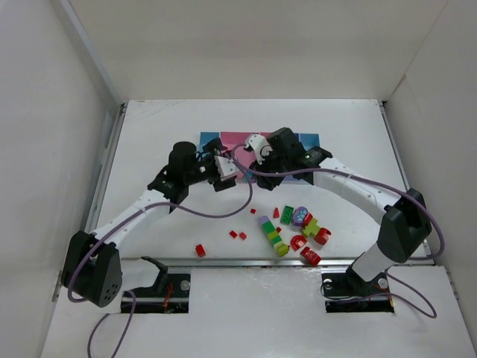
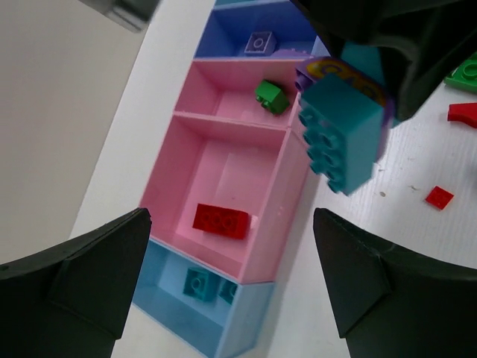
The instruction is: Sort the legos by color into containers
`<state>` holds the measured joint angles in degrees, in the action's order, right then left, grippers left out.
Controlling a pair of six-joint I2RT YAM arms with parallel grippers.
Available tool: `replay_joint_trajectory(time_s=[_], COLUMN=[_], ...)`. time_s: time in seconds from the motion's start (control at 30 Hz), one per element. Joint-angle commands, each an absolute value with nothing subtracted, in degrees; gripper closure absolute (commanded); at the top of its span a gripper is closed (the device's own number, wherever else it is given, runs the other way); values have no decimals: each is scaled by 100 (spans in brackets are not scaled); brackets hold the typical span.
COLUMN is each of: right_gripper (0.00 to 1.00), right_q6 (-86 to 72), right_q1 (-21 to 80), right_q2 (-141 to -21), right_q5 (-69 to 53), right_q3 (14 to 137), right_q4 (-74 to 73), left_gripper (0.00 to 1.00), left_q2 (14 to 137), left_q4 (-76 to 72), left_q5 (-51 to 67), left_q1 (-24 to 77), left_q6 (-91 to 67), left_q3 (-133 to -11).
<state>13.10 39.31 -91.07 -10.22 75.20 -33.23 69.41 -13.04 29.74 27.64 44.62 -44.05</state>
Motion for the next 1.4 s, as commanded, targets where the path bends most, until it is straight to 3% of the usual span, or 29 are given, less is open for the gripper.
replay_joint_trajectory(time_s=[0.0, 0.23, 0.4, 0.5, 0.67, 0.83, 0.93, 1.1, 1.17, 1.33, 1.37], right_gripper=[100, 100, 100, 100, 100, 100, 100, 100, 100, 100, 100], right_q6=[1722, 1837, 1785, 1784, 1784, 1731, 1731, 1731, 1731, 1731, 1731], right_q1=[4008, 4271, 4271, 4271, 4271, 4271, 4271, 4271, 4271, 4271, 4271], right_q2=[-8728, -8666, -8666, -8771, -8833, -8833, -8833, -8833, -8833, -8886, -8886], right_q5=[-1326, -1328, -1327, -1257, -1257, -1318, -1318, -1371, -1371, -1371, -1371], right_q3=[7700, 7699, 7699, 7699, 7831, 7831, 7831, 7831, 7831, 7831, 7831], right_q4=[-3323, -3322, -3121, -3120, -3120, -3120, -3120, -3067, -3067, -3015, -3015], left_gripper=[12, 13, 13, 13, 32, 35, 43, 70, 76, 82, 69], left_q2=[7153, 7576, 7734, 7839, 7840, 7893, 7893, 7945, 7945, 7945, 7945], left_q4=[-925, -415, 1848, 2162, 1758, 1653, 1591, 1538, 1538, 1389, 1389], left_q5=[4603, 5352, 5897, 5897, 5845, 5845, 5845, 5845, 5845, 5845, 5845], left_q1=[2470, 2417, 2417, 2479, 2593, 2654, 2654, 2654, 2654, 2654, 2654], left_q6=[5298, 6078, 8320, 8622, 8104, 8051, 7999, 7945, 7945, 7700, 7699], left_q3=[-5061, -5502, -5888, -6020, -6021, -6021, -6021, -6073, -6073, -6073, -6021])
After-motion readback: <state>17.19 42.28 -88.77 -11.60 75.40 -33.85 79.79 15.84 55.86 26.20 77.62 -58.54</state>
